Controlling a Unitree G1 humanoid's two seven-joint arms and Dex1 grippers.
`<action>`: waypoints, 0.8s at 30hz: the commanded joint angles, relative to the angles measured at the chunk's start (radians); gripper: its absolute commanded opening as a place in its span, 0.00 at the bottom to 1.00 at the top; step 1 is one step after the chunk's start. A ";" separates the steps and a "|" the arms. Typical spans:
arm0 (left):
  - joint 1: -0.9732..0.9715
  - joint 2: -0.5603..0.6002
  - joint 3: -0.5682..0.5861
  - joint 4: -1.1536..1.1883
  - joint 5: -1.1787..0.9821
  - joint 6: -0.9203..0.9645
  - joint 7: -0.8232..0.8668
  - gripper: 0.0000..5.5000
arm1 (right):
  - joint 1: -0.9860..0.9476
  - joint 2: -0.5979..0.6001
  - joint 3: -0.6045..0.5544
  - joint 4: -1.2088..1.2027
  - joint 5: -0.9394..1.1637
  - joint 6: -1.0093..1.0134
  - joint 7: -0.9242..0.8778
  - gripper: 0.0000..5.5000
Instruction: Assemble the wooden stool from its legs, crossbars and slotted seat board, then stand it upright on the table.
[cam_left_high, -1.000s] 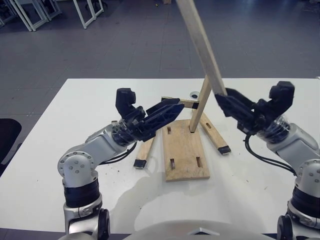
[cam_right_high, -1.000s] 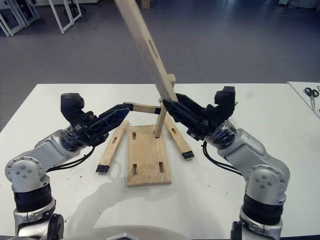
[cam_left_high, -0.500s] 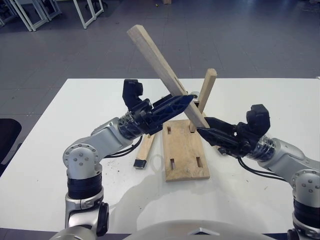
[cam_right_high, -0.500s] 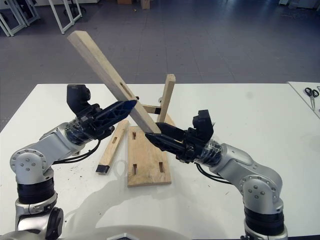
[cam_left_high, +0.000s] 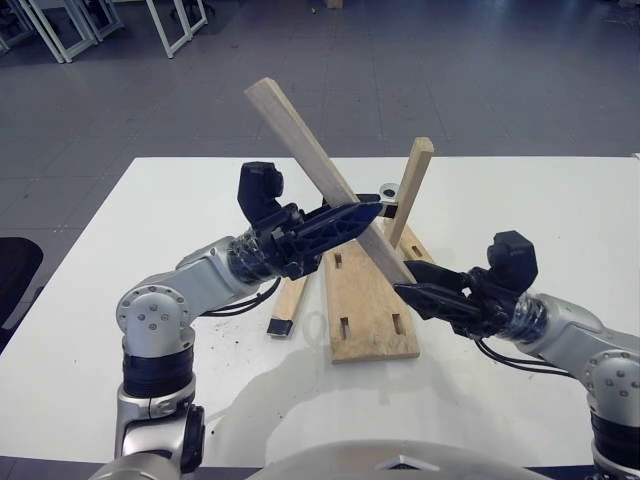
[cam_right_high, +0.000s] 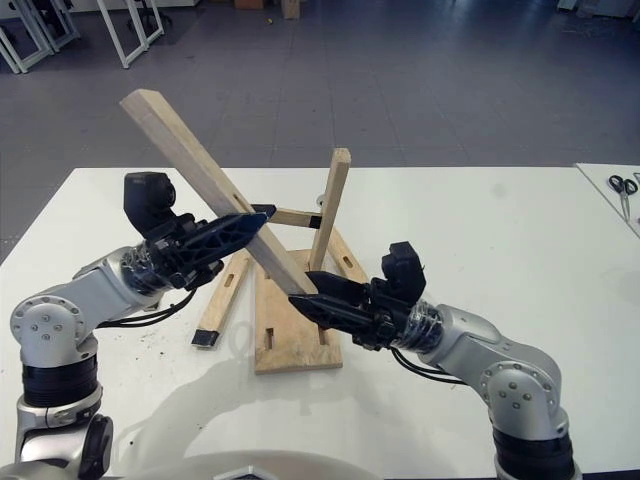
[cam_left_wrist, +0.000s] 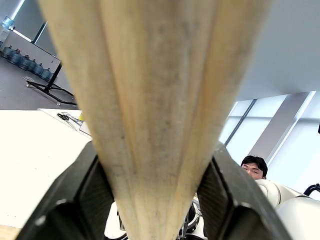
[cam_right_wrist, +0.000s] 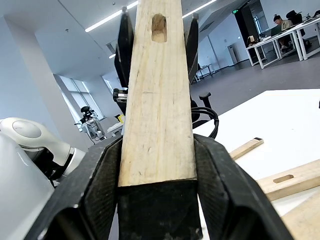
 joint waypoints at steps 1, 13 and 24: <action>-0.007 0.021 0.008 0.023 0.004 -0.002 -0.021 0.38 | 0.011 -0.026 0.000 -0.001 -0.006 0.008 -0.019 0.37; -0.006 0.130 0.097 0.142 0.291 -0.143 -0.147 0.37 | 0.025 -0.185 0.099 0.059 -0.412 -0.050 -0.031 0.63; 0.069 0.122 -0.010 0.248 0.764 -0.465 -0.339 0.37 | -0.067 -0.225 0.412 0.140 -0.951 -0.175 -0.064 0.63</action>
